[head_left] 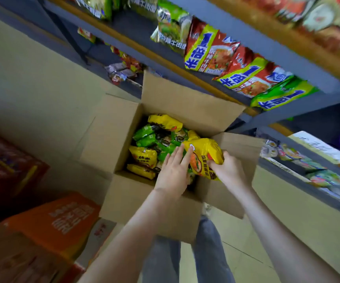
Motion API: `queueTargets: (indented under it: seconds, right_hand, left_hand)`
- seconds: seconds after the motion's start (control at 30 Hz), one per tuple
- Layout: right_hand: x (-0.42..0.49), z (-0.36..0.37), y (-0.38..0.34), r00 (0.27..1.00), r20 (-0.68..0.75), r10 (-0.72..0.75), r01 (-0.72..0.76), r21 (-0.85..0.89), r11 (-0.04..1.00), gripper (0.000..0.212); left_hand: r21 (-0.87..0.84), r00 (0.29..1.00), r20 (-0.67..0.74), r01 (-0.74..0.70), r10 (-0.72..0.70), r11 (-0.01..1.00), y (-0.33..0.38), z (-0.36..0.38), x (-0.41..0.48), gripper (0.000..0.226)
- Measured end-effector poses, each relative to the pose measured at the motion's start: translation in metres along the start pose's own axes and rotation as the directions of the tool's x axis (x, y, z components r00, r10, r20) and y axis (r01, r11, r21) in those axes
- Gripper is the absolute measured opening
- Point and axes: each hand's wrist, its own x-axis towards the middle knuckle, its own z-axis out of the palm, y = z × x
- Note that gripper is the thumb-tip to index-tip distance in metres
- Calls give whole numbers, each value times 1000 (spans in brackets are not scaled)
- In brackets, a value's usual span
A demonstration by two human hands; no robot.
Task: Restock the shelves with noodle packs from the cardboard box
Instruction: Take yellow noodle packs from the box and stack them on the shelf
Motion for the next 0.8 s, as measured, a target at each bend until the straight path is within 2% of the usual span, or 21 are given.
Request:
queueTargets:
  seconds: [0.1,0.2,0.27,0.33,0.43,0.67,0.73,0.8]
  right_hand:
    - [-49,-56,-17,998,46,-40,38,43,998,29]
    - [-91,-111,-27,988,123,-94,92,23,996,20]
    - [-118,-148,-27,977,155,-145,144,18,989,22]
    - [-141,-185,-20,964,182,-193,191,24,981,22]
    - [-167,-232,3,948,196,-250,244,55,968,40]
    - [-223,-298,96,945,22,-326,318,173,932,48]
    - [-239,-316,128,931,-70,-359,365,206,908,41]
    - [-252,-335,159,904,-209,-373,409,169,897,51]
  left_hand:
    - [28,997,-17,-81,82,996,40,-49,-27,77]
    - [30,989,-32,-143,144,989,83,-90,-51,87]
    - [13,988,-21,-151,152,988,110,-110,-61,92]
    - [-17,989,32,-147,147,989,137,-127,-70,88]
    - [-161,985,70,-145,158,976,180,-142,-85,74]
    - [-228,985,-46,-172,165,958,291,-109,-137,55]
    - [-243,982,-80,-184,170,952,324,-97,-149,56]
    - [-280,981,-125,-179,149,943,358,-87,-157,55]
